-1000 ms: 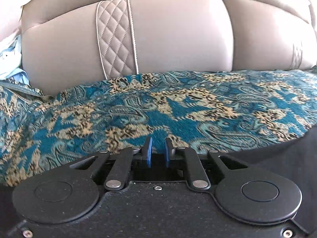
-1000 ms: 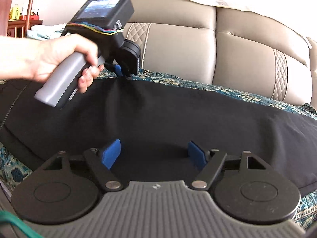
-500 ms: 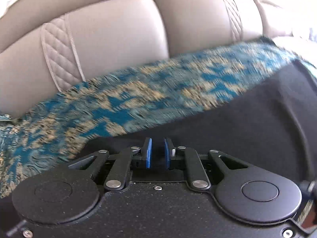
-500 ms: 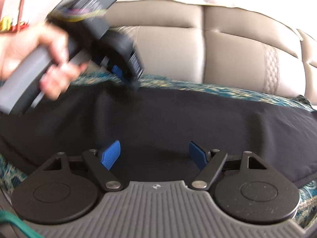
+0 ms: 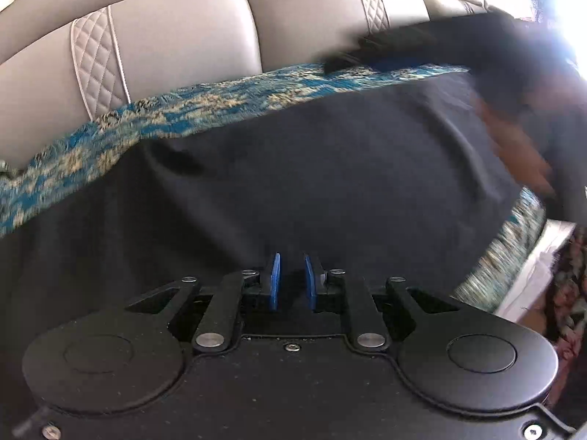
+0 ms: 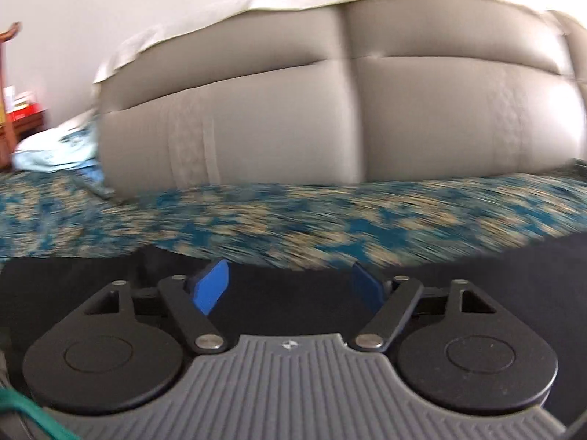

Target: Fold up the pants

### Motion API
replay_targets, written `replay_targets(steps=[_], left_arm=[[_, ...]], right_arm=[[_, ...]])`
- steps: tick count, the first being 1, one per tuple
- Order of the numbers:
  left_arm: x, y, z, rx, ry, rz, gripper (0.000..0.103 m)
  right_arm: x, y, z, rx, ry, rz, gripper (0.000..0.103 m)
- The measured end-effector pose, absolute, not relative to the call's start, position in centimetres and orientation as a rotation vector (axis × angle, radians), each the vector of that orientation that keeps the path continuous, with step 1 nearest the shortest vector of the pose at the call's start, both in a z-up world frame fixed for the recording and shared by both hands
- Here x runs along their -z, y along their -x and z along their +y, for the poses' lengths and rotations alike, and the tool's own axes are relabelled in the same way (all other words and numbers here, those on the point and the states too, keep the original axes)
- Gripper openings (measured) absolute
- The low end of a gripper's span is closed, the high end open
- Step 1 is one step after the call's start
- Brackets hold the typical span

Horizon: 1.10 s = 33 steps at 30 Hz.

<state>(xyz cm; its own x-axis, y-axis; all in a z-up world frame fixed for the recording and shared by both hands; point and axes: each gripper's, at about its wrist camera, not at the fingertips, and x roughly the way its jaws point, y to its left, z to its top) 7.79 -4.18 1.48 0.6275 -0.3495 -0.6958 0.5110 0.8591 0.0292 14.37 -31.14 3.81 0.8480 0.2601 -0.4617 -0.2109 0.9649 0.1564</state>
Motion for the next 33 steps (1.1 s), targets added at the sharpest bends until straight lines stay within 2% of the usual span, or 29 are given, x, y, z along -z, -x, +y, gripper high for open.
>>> replay_targets(steps=[2,4,8,10,12,13,14,15,16,21,25,27,30,32,33], left_arm=[[-1.2,-6.3,-3.7,0.505,-0.209,0.734,0.016],[-0.9,-5.3,-3.1,0.507,-0.178,0.726,0.016],[-0.7,-4.7,-2.0,0.506,-0.105,0.722,0.016],[-0.7,-4.6,-1.6,0.506,-0.075,0.717,0.016],[-0.6,-4.4,-1.3,0.505,-0.054,0.709,0.016],[-0.5,-4.3,-1.3,0.505,-0.046,0.704,0.016],[-0.5,-4.2,-1.1,0.506,-0.034,0.700,0.016],[-0.5,-4.2,-0.9,0.507,-0.022,0.699,0.016],[-0.5,-4.4,-0.6,0.509,-0.005,0.699,0.016],[-0.2,-4.8,0.3,0.519,0.062,0.698,0.015],[-0.1,-4.9,0.6,0.523,0.073,0.696,0.015],[0.0,-4.8,0.7,0.523,0.073,0.691,0.015],[0.1,-4.7,0.8,0.521,0.073,0.688,0.015],[0.1,-4.7,0.7,0.518,0.073,0.689,0.015],[0.1,-4.7,0.7,0.517,0.073,0.690,0.015]], right_arm=[[-4.4,-16.7,-28.8,-0.320,-0.049,0.551,0.049],[-4.7,-19.0,-25.4,-0.404,0.044,0.597,0.045],[-3.9,-22.0,-19.3,-0.564,0.145,0.716,0.046],[-2.9,-22.8,-16.8,-0.577,0.202,0.743,0.060],[-1.8,-23.3,-14.9,-0.567,0.263,0.766,0.062],[-1.4,-23.4,-14.5,-0.563,0.274,0.778,0.058],[-1.3,-23.3,-14.4,-0.572,0.258,0.772,0.031],[-1.4,-23.2,-14.2,-0.580,0.246,0.784,0.019],[-1.6,-23.0,-14.4,-0.581,0.236,0.790,0.002],[-2.3,-22.3,-14.3,-0.367,0.385,0.614,0.002],[-3.3,-25.2,-17.3,-0.200,0.270,0.644,0.003],[-3.8,-25.2,-19.1,-0.253,0.165,0.673,0.011],[-3.6,-23.6,-20.3,-0.478,0.039,0.746,0.032],[-2.8,-21.9,-19.8,-0.603,0.066,0.785,0.048],[-2.1,-21.2,-19.5,-0.649,0.088,0.801,0.051]])
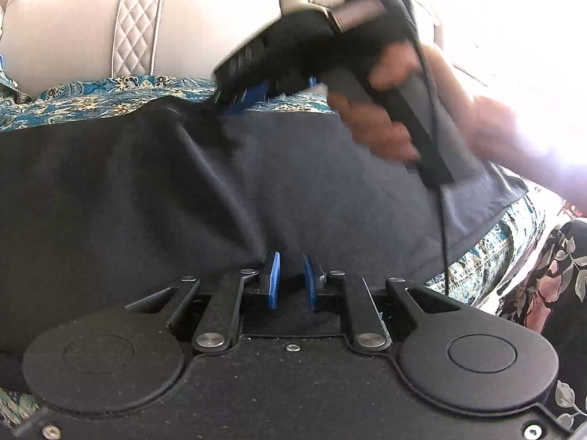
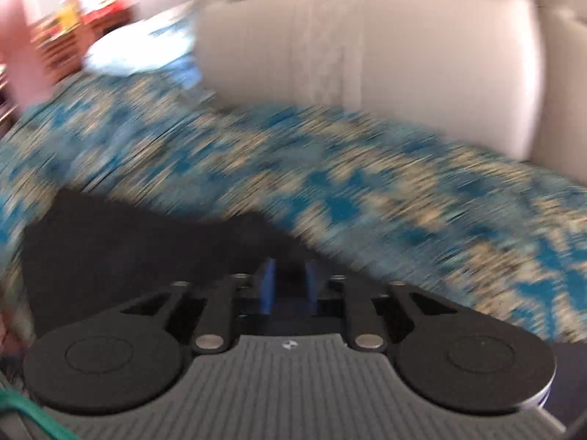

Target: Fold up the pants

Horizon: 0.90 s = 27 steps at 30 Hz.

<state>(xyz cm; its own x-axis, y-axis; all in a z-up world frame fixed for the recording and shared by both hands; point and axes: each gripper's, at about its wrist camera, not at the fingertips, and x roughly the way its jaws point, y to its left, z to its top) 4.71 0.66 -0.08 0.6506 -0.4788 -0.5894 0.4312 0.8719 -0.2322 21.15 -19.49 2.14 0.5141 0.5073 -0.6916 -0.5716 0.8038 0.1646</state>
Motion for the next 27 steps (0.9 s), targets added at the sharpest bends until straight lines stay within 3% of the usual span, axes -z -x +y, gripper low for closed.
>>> replay_targets(steps=[3,4,5,7,9,10,13,15,16,18,19,20,27], left_arm=[[0.0,-4.7,0.4,0.513,0.068,0.695,0.015],[0.0,-4.7,0.4,0.511,0.067,0.697,0.015],[-0.1,-4.7,0.3,0.510,0.065,0.698,0.015],[-0.1,-4.7,0.2,0.506,0.061,0.698,0.015],[-0.2,-4.7,0.0,0.502,0.056,0.699,0.015],[-0.2,-4.7,-0.1,0.500,0.054,0.699,0.015],[-0.2,-4.7,-0.2,0.499,0.051,0.703,0.015],[-0.3,-4.8,-0.2,0.498,0.052,0.708,0.015],[-0.5,-4.9,-0.2,0.497,0.056,0.715,0.018],[-0.9,-5.0,-0.1,0.498,0.072,0.727,0.031],[-1.2,-4.9,0.0,0.490,0.076,0.724,0.042],[-1.4,-4.8,0.0,0.477,0.072,0.712,0.046],[-2.7,-7.3,0.1,0.370,-0.014,0.674,0.043]], right_arm=[[-1.0,-19.5,-19.1,-0.610,0.219,0.730,0.051],[-0.8,-19.6,-19.3,-0.544,0.258,0.707,0.056],[-0.8,-19.9,-19.9,-0.476,0.255,0.695,0.068],[-0.6,-21.4,-22.2,-0.286,0.221,0.691,0.068],[-0.2,-22.2,-23.6,-0.019,0.308,0.637,0.060],[-0.3,-22.4,-24.6,0.082,0.336,0.633,0.048],[-1.8,-20.7,-29.3,0.034,0.108,0.625,0.060],[-2.6,-18.9,-31.6,-0.005,-0.003,0.619,0.060],[-2.8,-18.0,-32.2,-0.009,-0.014,0.610,0.062],[-2.7,-15.8,-33.0,-0.044,-0.031,0.601,0.064],[-2.4,-14.6,-33.0,-0.080,-0.040,0.606,0.065],[-2.0,-13.8,-33.0,-0.122,-0.046,0.615,0.067],[0.5,-11.0,-33.6,-0.207,0.086,0.671,0.076]])
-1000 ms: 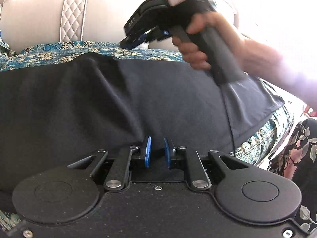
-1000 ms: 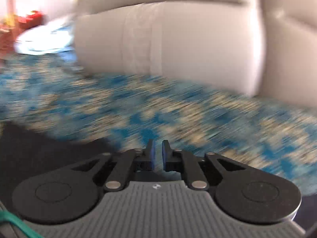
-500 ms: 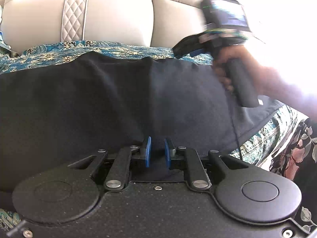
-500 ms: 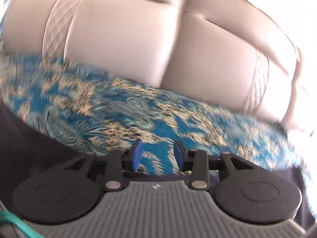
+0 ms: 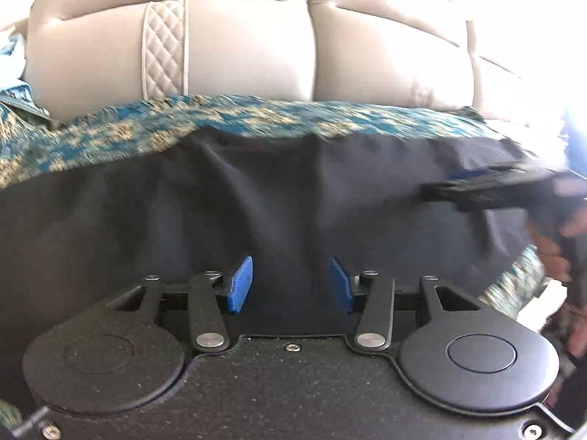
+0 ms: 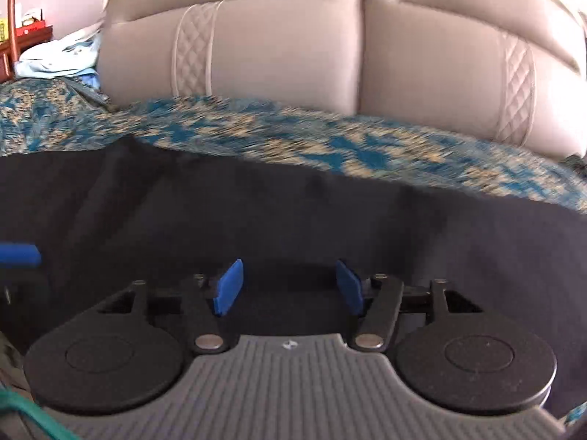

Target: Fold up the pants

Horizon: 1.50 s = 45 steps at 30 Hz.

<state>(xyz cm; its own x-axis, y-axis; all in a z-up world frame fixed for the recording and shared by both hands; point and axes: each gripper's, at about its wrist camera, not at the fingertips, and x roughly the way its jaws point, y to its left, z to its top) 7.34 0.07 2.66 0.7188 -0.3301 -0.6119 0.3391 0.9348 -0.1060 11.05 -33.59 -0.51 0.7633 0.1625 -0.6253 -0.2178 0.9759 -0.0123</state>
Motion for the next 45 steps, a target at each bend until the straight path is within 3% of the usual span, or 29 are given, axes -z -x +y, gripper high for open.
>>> replay_targets(steps=[4,15,17,26,34,40,45], left_arm=[[-3.5,-12.1,-1.5,0.349,-0.021,0.657,0.030],[-2.1,-24.3,-6.9,0.152,-0.043,0.667,0.029],[-2.0,-25.0,-6.4,0.118,-0.022,0.670,0.029],[-1.4,-24.4,-6.9,0.102,-0.085,0.622,0.029],[-2.2,-24.4,-6.6,0.082,-0.051,0.652,0.033],[-3.6,-20.6,-5.3,0.133,-0.053,0.624,0.041],[-3.7,-16.9,-3.4,0.128,-0.075,0.629,0.041]], right_arm=[[0.2,-13.4,-39.0,-0.077,-0.045,0.693,0.076],[1.1,-16.0,-49.9,0.248,-0.105,0.655,0.077],[1.4,-16.4,-51.6,0.300,-0.102,0.650,0.081],[2.0,-14.4,-61.0,0.591,-0.236,0.617,0.080],[-0.4,-7.1,-67.3,0.709,-0.629,0.335,0.078],[0.7,-3.9,-69.7,0.734,-0.749,0.402,0.078],[2.7,-2.8,-70.7,0.670,-0.820,0.508,0.077]])
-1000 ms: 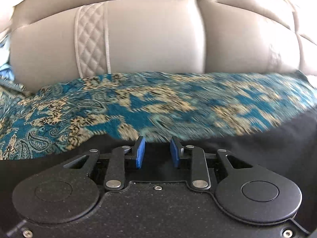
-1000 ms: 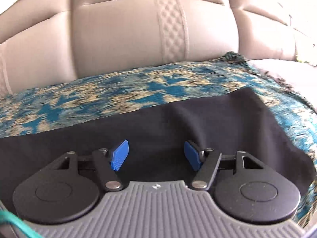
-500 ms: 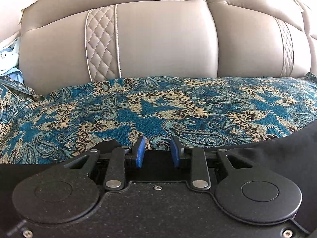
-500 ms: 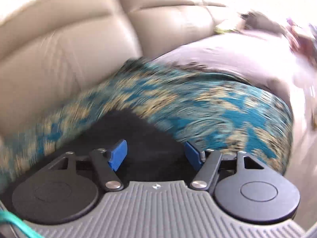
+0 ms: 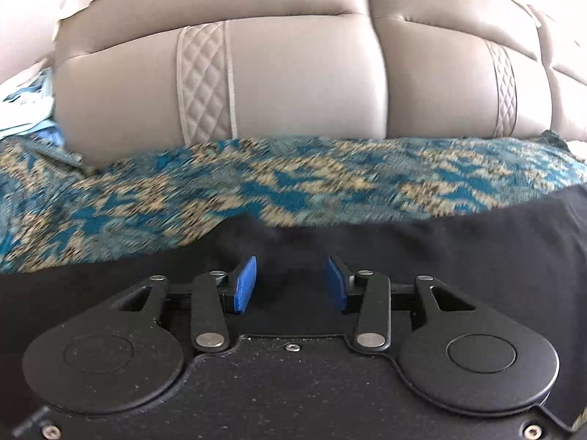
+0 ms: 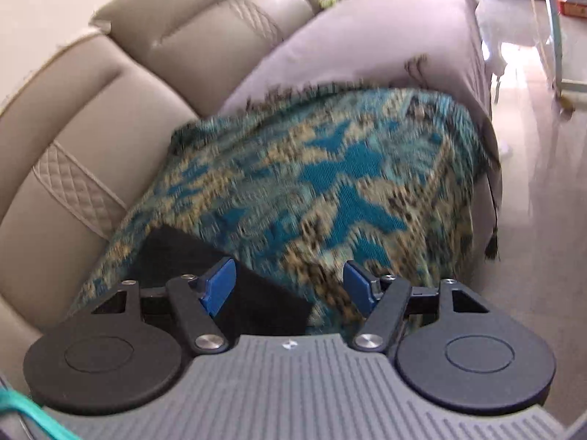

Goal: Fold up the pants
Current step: 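Lower the right gripper onto the trousers' end and close it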

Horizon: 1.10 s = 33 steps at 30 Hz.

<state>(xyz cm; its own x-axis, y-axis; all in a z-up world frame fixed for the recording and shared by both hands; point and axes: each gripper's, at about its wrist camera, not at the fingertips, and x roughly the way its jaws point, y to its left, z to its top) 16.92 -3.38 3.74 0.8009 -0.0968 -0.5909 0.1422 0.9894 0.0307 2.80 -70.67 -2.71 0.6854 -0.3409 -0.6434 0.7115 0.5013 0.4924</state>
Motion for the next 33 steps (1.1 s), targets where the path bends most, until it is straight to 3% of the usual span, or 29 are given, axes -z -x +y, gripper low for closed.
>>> replay_targets(steps=[7,14,22,27,33], left_arm=[[-2.1,-16.2,0.2,0.020,-0.008,0.674,0.043],[-2.4,-16.8,-0.1,0.004,-0.001,0.687,0.044],[-2.2,-16.7,-0.4,0.004,0.000,0.680,0.046],[-2.1,-16.6,-0.5,0.004,-0.011,0.674,0.047],[-2.0,-16.6,-0.4,0.007,-0.008,0.668,0.047]], right_arm=[[3.3,-1.9,-69.9,0.433,-0.900,0.506,0.078],[3.0,-4.7,-67.7,0.437,-0.714,0.537,0.079],[2.8,-8.7,-60.9,0.513,-0.205,0.595,0.072],[2.2,-9.0,-56.9,0.432,-0.014,0.563,0.077],[2.5,-9.2,-59.8,0.573,-0.132,0.591,0.076]])
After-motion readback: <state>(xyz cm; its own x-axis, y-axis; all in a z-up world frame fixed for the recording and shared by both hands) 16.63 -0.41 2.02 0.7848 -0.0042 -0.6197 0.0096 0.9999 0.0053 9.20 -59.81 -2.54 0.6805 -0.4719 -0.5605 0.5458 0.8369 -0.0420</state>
